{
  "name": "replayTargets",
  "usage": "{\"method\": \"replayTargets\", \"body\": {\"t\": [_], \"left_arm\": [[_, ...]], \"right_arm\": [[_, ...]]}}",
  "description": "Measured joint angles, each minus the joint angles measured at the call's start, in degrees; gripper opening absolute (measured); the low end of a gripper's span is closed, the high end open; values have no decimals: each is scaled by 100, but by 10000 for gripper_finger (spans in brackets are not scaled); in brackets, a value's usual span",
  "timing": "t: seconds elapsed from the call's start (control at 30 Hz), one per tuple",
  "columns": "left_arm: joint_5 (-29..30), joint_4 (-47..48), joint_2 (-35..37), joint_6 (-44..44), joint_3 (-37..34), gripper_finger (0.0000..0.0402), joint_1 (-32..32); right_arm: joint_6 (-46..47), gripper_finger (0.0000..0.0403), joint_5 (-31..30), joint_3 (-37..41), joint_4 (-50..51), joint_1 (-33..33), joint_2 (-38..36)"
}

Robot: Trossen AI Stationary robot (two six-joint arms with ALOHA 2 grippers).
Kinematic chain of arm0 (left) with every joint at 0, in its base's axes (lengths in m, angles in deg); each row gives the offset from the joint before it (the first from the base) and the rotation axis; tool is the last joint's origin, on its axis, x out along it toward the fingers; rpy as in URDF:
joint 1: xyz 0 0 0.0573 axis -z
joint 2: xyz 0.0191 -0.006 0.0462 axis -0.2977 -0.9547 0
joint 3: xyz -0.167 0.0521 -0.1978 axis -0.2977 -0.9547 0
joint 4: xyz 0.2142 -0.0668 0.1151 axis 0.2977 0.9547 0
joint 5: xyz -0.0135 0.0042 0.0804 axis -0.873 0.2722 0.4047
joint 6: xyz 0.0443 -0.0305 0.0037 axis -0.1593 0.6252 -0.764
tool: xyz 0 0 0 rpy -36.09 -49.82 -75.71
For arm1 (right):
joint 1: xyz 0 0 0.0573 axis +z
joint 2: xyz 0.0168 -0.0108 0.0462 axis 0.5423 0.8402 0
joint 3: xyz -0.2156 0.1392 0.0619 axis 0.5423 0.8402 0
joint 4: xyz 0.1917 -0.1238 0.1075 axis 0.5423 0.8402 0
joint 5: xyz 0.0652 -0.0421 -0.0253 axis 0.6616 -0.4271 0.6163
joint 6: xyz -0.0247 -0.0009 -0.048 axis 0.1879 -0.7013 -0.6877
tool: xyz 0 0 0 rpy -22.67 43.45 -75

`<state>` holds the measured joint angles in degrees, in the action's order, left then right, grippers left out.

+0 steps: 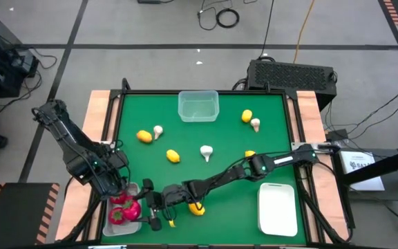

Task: Sort produce into baskets
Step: Put the tomato into the gray bin

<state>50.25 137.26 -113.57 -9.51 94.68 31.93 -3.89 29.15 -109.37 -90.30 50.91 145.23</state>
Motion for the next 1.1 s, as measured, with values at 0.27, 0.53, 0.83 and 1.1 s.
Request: {"method": "replayTargets", "body": {"t": [0.27, 0.53, 0.83, 1.1], "left_arm": [[9, -96, 0, 2, 0, 384, 0], [2, -360, 0, 142, 0, 384, 67], [189, -635, 88, 437, 0, 384, 177], [431, -1489, 188, 350, 2, 384, 177]], "right_arm": [[257, 348, 4, 9, -29, -44, 98], [261, 345, -57, 9, 37, -140, 98], [101, 345, -298, 9, 218, -208, 98], [132, 345, -319, 9, 366, -360, 98]]}}
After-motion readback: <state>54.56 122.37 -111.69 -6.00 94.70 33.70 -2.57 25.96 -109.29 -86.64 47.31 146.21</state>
